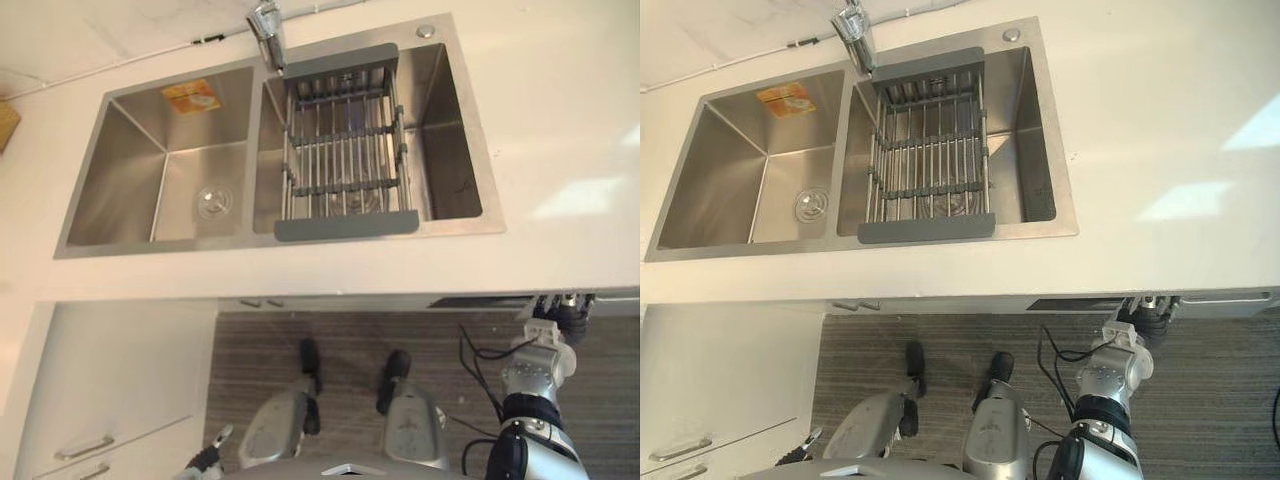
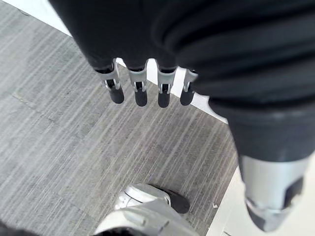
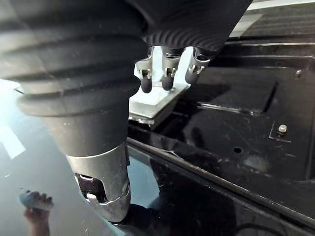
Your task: Walk over to the sink, pick up the cup, carry it to the dishwasher, place the cup inside the dishwasher, then close the dishwasher door
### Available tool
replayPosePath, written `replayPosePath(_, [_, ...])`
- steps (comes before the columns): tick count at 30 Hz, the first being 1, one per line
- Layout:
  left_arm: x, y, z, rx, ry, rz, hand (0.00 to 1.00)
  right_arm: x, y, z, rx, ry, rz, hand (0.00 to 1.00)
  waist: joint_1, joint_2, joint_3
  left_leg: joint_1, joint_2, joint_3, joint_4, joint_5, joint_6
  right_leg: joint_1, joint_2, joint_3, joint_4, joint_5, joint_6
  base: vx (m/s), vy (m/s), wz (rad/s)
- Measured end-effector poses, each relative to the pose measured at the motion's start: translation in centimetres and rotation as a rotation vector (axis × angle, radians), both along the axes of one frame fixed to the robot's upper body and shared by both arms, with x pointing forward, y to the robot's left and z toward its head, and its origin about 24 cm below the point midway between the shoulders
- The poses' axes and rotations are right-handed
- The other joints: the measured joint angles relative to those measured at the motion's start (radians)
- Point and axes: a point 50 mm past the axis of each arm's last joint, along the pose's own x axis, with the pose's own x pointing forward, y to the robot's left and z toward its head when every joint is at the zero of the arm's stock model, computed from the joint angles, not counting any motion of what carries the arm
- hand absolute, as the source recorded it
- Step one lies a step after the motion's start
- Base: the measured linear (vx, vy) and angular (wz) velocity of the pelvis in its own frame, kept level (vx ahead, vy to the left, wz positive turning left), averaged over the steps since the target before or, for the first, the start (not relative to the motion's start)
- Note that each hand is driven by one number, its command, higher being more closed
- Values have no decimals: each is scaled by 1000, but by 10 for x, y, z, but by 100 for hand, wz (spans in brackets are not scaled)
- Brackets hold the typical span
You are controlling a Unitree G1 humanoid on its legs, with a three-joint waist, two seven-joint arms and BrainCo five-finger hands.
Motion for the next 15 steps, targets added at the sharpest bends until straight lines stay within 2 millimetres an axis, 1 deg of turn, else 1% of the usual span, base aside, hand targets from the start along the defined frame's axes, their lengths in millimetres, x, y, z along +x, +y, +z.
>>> replayPosePath(1, [1, -1, 0, 1, -5, -10, 0, -1, -1, 1, -14, -4, 3, 0, 5, -4, 3, -1, -3, 16, 33, 22, 36, -1, -7, 5, -2, 1, -1, -31, 30, -7])
replayPosePath(2, [-3, -3, -1, 4, -2, -22, 0, -4, -1, 0, -36, 12, 10, 0, 13, 4, -3, 10, 3, 28, 79, 19, 35, 0, -5, 6, 16, 3, -3, 50, 17, -17])
replayPosePath(3, [-6, -3, 0, 12, -21, -15, 0, -10, -1, -6, -50, 34, 15, 0, 14, 13, -12, 26, 18, 27, 86, 40, 61, 5, 7, 8, 26, 5, -6, 65, 8, -17])
replayPosePath(4, [-4, -3, 0, 19, -40, -12, 0, -14, 0, -10, -54, 46, 23, 0, 18, 12, -14, 25, 19, 26, 87, 39, 61, 12, 7, 8, 24, 7, -8, 54, -2, -3])
replayPosePath(5, [1, -2, 2, 19, -67, -9, 0, -20, 6, -19, -78, 98, 65, 0, 18, 18, -24, 36, 19, 23, 79, 39, 61, 25, 12, 7, 8, 18, -13, 32, -15, 4])
replayPosePath(6, [4, -3, 3, 6, -87, -10, 0, -27, 15, -31, -89, 149, 102, 0, 19, 2, -33, 39, 19, 22, 76, 40, 60, 24, 15, 7, -4, 28, -14, 90, -22, 5])
replayPosePath(7, [5, -4, 3, -2, -96, -10, 0, -30, 21, -38, -84, 172, 119, 0, 19, 7, -44, 42, 19, 23, 77, 40, 59, 28, 16, 9, -9, 34, -18, 151, -27, 3])
replayPosePath(8, [6, -6, 3, -23, -101, -14, 0, -39, 33, -54, -66, 227, 150, 0, 18, -12, -50, 49, 21, 22, 75, 45, 53, 38, 22, 8, -22, 43, -19, 174, -39, -2])
replayPosePath(9, [7, -8, 3, -47, -104, -2, 0, -49, 46, -71, -28, 277, 168, 0, 17, -11, -64, 70, 23, 24, 69, 47, 56, 60, 26, 9, -31, 45, -18, 140, -43, -2])
replayPosePath(10, [6, -9, 3, -54, -100, 2, 0, -55, 52, -78, -18, 308, 181, 0, 16, -22, -67, 82, 24, 26, 63, 49, 59, 71, 28, 9, -36, 46, -18, 144, -48, -5])
replayPosePath(11, [5, -9, 3, -69, -88, 22, 0, -67, 63, -93, 5, 378, 210, 0, 15, -42, -80, 102, 25, 29, 53, 49, 58, 90, 34, 10, -47, 49, -23, 137, -39, -8])
replayPosePath(12, [6, -8, 3, -74, -79, 20, 0, -78, 72, -106, 29, 438, 225, 0, 14, -50, -95, 128, 27, 33, 43, 43, 50, 113, 39, 15, -61, 50, -22, 153, -37, -13])
replayPosePath(13, [6, -6, 3, -78, -73, 27, 0, -85, 79, -114, 41, 483, 242, 0, 13, -71, -105, 135, 29, 38, 42, 39, 45, 120, 43, 20, -71, 52, -21, 120, -23, -19])
replayPosePath(14, [8, -4, 3, -82, -73, 33, 0, -90, 84, -121, 39, 529, 271, 0, 12, -74, -115, 147, 32, 46, 42, 33, 37, 131, 47, 27, -82, 56, -21, 79, -15, -21])
replayPosePath(15, [10, -2, 4, -92, -75, 39, 0, -94, 88, -125, 36, 559, 288, 0, 13, -85, -121, 150, 34, 56, 42, 30, 34, 133, 50, 33, -89, 58, -20, 72, -32, -28])
